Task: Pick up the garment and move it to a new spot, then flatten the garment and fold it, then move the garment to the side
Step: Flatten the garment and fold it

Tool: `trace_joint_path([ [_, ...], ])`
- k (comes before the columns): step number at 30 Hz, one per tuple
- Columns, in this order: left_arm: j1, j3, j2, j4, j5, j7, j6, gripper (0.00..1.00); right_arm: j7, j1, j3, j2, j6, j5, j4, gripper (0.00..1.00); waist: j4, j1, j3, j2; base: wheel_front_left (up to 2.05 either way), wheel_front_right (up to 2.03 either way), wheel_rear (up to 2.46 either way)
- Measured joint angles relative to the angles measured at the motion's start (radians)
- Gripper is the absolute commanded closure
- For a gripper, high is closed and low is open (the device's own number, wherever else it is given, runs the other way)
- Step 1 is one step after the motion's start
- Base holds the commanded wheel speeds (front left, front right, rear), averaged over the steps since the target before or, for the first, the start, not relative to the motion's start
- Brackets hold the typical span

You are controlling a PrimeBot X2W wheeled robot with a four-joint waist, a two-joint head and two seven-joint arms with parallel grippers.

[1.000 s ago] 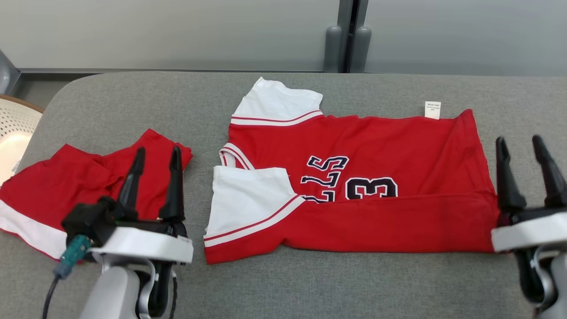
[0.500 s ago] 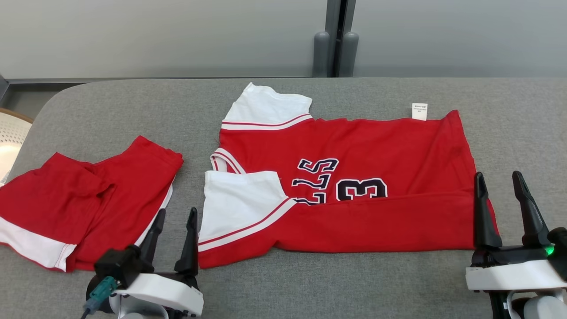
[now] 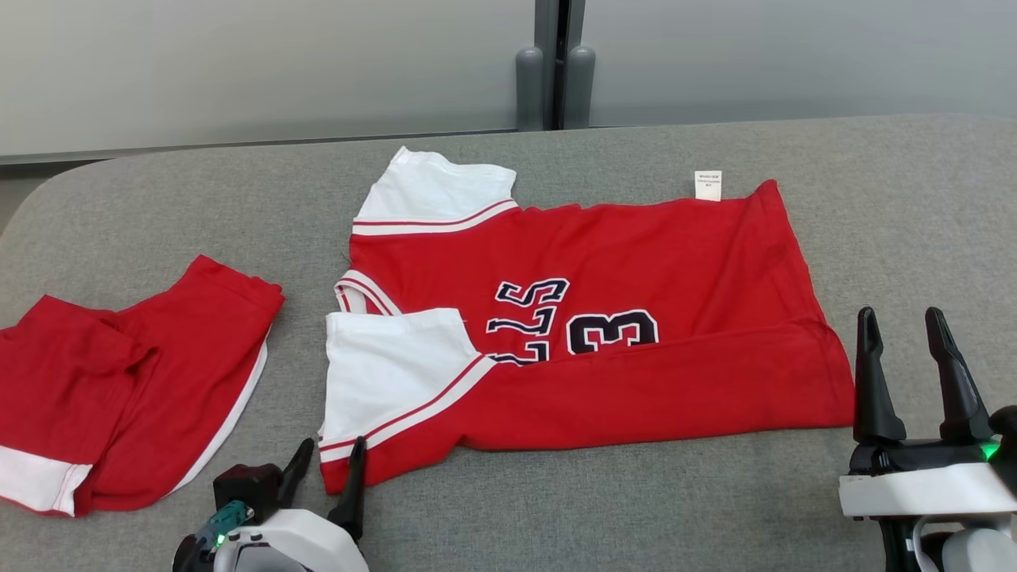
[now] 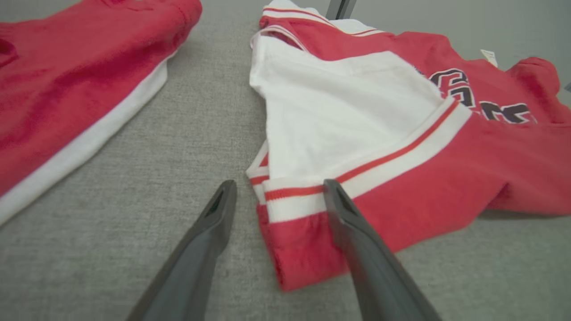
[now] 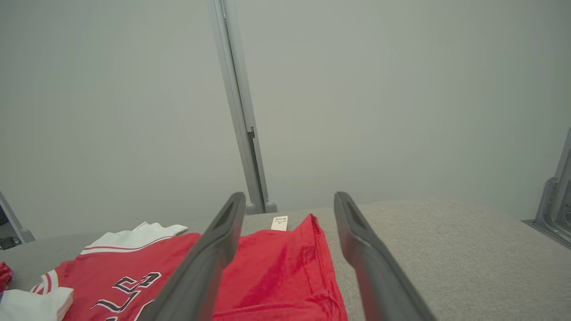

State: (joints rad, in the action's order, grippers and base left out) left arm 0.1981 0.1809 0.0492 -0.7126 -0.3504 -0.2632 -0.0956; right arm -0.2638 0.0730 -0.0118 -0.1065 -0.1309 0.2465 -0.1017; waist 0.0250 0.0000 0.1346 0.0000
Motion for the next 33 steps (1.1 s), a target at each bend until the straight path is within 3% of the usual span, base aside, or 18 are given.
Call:
trace_joint_path([
  [7,0.068,0.019,0.004,-0.109,0.007,0.005,0.000,0.00,0.000,0.001,-0.009,0.000,0.000,0.008,-0.009,0.00,-0.021,0.0000,0.016,0.0000,0.00,0.00,0.00],
  [8,0.077,0.024,0.005,-0.116,0.007,0.005,-0.002,0.58,0.000,0.001,-0.009,-0.002,0.000,0.008,-0.019,0.00,-0.022,0.0000,0.018,0.0000,0.00,0.00,0.00],
  [9,0.084,0.029,0.006,-0.120,0.007,0.005,-0.004,1.00,0.000,0.001,-0.009,-0.003,0.000,0.008,-0.031,0.00,-0.021,0.0000,0.018,0.0000,0.00,0.00,0.00],
  [15,0.097,0.023,0.011,-0.080,0.028,0.002,0.010,1.00,0.001,0.022,-0.035,-0.003,0.000,0.007,-0.233,0.00,0.001,0.0000,0.016,0.0000,0.00,0.00,0.00],
  [22,0.064,0.025,0.013,0.137,0.069,-0.001,-0.010,1.00,0.064,0.124,-0.091,0.022,0.000,0.056,-0.473,0.00,0.041,0.0000,0.022,0.0000,0.00,0.00,0.00],
  [32,0.028,0.049,0.011,0.211,0.086,-0.001,-0.026,1.00,0.063,0.251,-0.134,0.032,0.000,0.097,-0.681,0.00,0.076,0.0000,0.053,0.0000,0.00,0.00,0.00],
  [33,0.026,0.052,0.011,0.210,0.086,-0.001,-0.026,1.00,0.063,0.268,-0.128,0.032,0.000,0.112,-0.709,0.58,0.080,0.0001,0.054,0.0000,0.00,0.00,0.00],
])
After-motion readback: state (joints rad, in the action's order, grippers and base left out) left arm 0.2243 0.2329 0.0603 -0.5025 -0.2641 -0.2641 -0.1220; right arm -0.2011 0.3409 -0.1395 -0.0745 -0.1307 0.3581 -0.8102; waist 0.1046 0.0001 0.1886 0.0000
